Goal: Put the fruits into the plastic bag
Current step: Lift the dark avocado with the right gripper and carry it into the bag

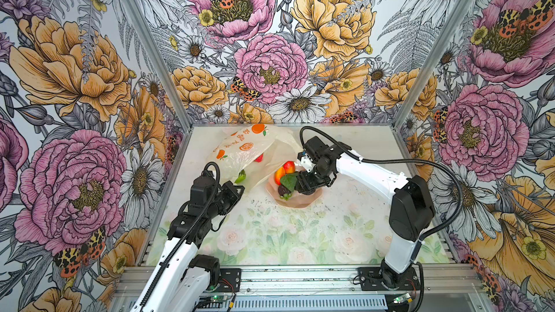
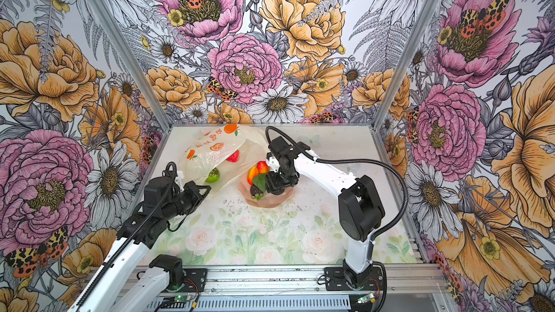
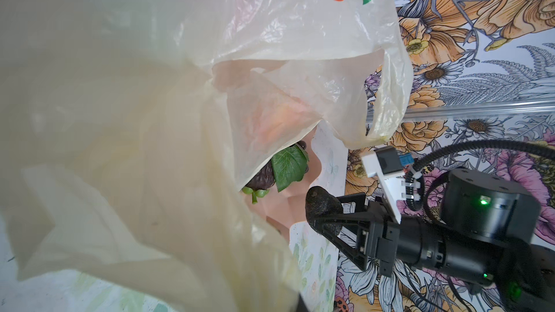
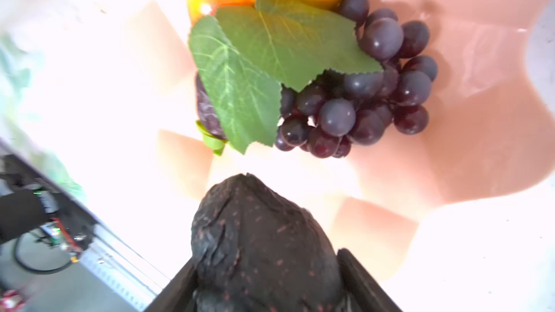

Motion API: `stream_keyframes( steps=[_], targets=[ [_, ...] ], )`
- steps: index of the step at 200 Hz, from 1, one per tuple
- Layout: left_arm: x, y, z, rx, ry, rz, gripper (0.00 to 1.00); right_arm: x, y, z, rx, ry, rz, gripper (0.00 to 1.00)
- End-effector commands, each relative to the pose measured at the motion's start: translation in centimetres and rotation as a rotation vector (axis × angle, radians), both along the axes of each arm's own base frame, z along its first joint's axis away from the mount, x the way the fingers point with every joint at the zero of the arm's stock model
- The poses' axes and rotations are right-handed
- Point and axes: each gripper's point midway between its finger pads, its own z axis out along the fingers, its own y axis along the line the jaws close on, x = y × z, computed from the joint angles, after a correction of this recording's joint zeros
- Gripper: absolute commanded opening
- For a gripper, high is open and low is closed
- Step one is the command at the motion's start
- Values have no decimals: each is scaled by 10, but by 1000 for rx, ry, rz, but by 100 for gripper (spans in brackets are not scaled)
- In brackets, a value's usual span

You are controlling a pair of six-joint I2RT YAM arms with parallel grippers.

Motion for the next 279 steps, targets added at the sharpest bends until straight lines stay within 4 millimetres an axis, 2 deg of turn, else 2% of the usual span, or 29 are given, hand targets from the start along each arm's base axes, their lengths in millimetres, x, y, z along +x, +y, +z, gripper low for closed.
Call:
stream_keyframes(
  steps=[1, 29, 44, 73, 96, 100, 121, 182, 218, 252, 279],
  targets=[
    [1, -2, 1, 19, -12, 2, 0, 2, 23, 41, 174, -19, -47, 67],
    [-1, -9, 2, 28, -14, -13, 0, 12, 49, 81, 334, -32, -83, 67],
    [-1, -12, 3, 37, -18, -20, 0, 21, 62, 96, 384, -41, -89, 67],
    [-4, -19, 5, 46, -25, -32, 0, 42, 90, 106, 431, -46, -75, 67],
    [-6, -24, 6, 54, -29, -39, 0, 58, 118, 100, 448, -37, -54, 67],
    [-6, -24, 5, 55, -26, -38, 0, 62, 122, 91, 440, -23, -54, 67],
    [-6, -26, 8, 54, -34, -32, 0, 73, 139, 71, 438, 9, -51, 66],
    [-6, -31, 10, 61, -34, -34, 0, 80, 168, 31, 423, 73, -25, 66],
    [-6, -34, 8, 63, -27, -47, 0, 89, 187, 16, 439, 102, -40, 74],
    [-4, -37, 10, 59, -23, -57, 0, 95, 204, 30, 492, 94, -43, 84],
    [-4, -37, 12, 59, -28, -59, 0, 97, 202, 60, 527, 45, -34, 84]
  ],
)
